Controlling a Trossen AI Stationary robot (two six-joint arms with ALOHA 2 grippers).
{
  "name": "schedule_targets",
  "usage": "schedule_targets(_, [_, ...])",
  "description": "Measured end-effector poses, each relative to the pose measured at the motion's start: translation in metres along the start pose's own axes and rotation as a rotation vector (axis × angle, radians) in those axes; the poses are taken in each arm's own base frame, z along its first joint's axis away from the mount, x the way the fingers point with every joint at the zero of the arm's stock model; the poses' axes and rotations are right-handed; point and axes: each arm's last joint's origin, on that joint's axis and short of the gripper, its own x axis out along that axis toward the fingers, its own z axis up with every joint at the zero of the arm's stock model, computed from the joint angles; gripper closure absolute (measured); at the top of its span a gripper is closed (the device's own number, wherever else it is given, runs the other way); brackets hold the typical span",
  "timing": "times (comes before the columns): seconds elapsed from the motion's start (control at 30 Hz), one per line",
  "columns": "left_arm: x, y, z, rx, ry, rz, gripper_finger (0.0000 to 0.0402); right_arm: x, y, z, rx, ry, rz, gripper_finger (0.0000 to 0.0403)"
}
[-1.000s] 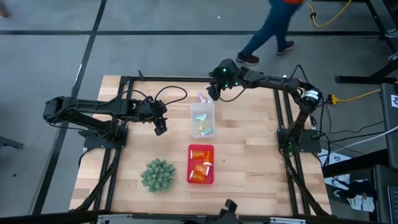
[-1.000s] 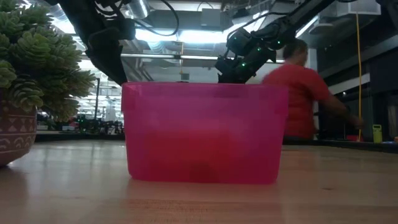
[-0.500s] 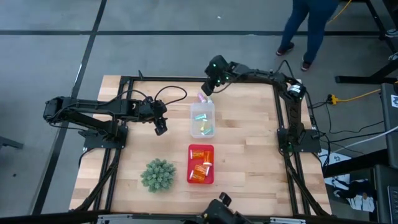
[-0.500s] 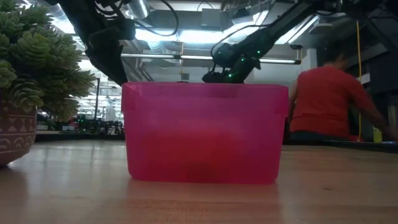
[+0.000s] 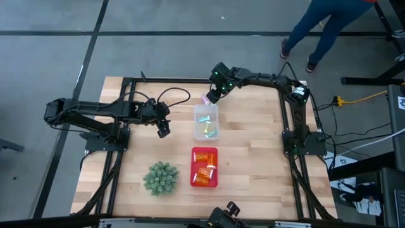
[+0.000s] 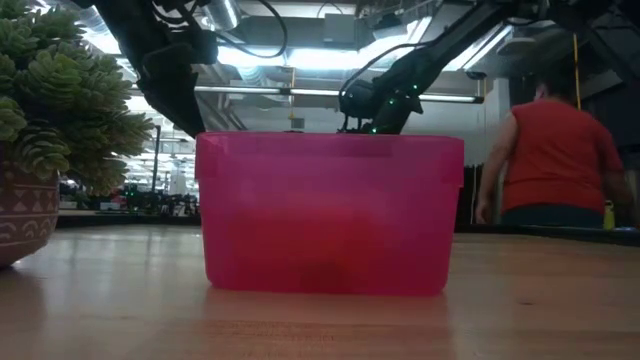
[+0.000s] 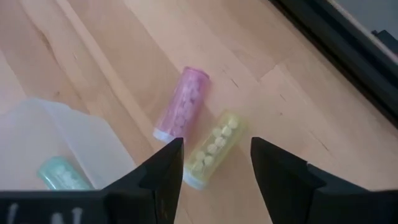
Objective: Pick and place medicine bottles into bin by pill shape (circle, oval)
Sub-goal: Put the small yellow pill bottle into the transparent bin
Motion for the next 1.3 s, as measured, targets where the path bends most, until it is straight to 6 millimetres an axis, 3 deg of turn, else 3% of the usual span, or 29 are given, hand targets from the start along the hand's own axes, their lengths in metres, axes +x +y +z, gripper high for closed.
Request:
schedule_targets(0.23, [0.0,0.0,0.0,0.0,0.0,0.0,0.0228,0.005,-0.002,-0.003,-0.003,-0.011,-0.001,0.0215])
schedule_targets(0.47, [0.0,0.0,0.0,-0.002,0.0,0.0,0.0228,0.03,-0.006,-0.01,0.001,0.029,-0.018,0.0214])
schedule_targets(0.8, [0.0,0.0,0.0,-0.002,0.0,-0.001,0.0228,0.049,-0.01,-0.019,0.001,0.097,-0.025,0.0214])
schedule_targets(1.13, [0.0,0.0,0.0,-0.002,0.001,-0.001,0.0228,0.046,-0.014,-0.015,-0.036,0.1,-0.061,0.0216])
schedule_targets(1.3, [0.0,0.0,0.0,-0.009,0.0,-0.001,0.0228,0.044,-0.017,-0.015,-0.024,0.118,-0.069,0.0253])
